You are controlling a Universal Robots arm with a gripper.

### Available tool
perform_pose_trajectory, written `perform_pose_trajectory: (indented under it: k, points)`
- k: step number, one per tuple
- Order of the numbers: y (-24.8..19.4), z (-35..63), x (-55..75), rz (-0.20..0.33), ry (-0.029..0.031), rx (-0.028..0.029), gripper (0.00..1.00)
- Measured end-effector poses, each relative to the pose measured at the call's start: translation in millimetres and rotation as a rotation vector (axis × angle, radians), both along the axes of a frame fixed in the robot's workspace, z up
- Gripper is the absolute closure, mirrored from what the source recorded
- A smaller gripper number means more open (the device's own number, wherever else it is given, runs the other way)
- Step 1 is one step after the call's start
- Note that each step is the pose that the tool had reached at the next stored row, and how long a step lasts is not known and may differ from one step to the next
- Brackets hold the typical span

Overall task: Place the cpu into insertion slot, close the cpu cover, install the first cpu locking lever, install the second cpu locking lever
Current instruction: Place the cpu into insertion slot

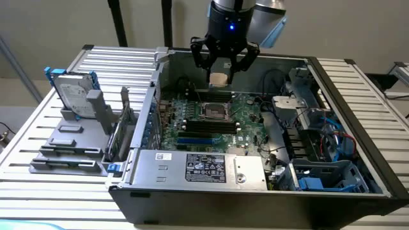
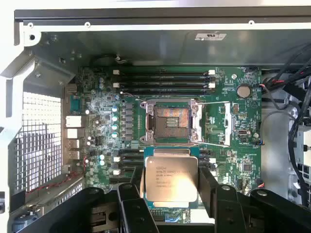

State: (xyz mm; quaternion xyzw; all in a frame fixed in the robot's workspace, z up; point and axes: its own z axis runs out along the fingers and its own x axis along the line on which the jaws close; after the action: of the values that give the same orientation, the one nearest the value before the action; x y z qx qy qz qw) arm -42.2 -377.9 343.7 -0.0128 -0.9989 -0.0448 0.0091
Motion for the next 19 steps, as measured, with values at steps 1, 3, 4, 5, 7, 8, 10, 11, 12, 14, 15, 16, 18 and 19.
perform_pose_trajectory:
  k: [1,3,4,5,7,8,10,11,12,14,15,16,18,19]
  points:
    - [0.0,0.0,0.0,0.000,0.0000,0.0000,0.46]
    - [0.0,0.0,0.0,0.000,0.0000,0.0000,0.46]
    - [0.0,0.0,0.0,0.000,0.0000,0.0000,0.46]
    - [0.0,0.0,0.0,0.000,0.0000,0.0000,0.46]
    - [0.0,0.0,0.0,0.000,0.0000,0.0000,0.46]
    - [0.0,0.0,0.0,0.000,0.0000,0.0000,0.46]
    - [0.0,0.0,0.0,0.000,0.0000,-0.0001,0.46]
    - [0.0,0.0,0.0,0.000,0.0000,0.0000,0.46]
    - [0.0,0.0,0.0,0.000,0.0000,-0.0001,0.46]
    - [1.1,0.0,0.3,0.000,0.0000,-0.0001,0.46]
    - [2.8,-0.1,0.4,0.000,0.0000,-0.0002,0.46]
    - [5.9,-0.2,0.4,0.000,0.0000,-0.0001,0.46]
    - [13.9,-0.6,0.6,0.000,0.0000,-0.0003,0.46]
    - [18.2,-0.8,0.6,0.000,-0.0001,-0.0008,0.46]
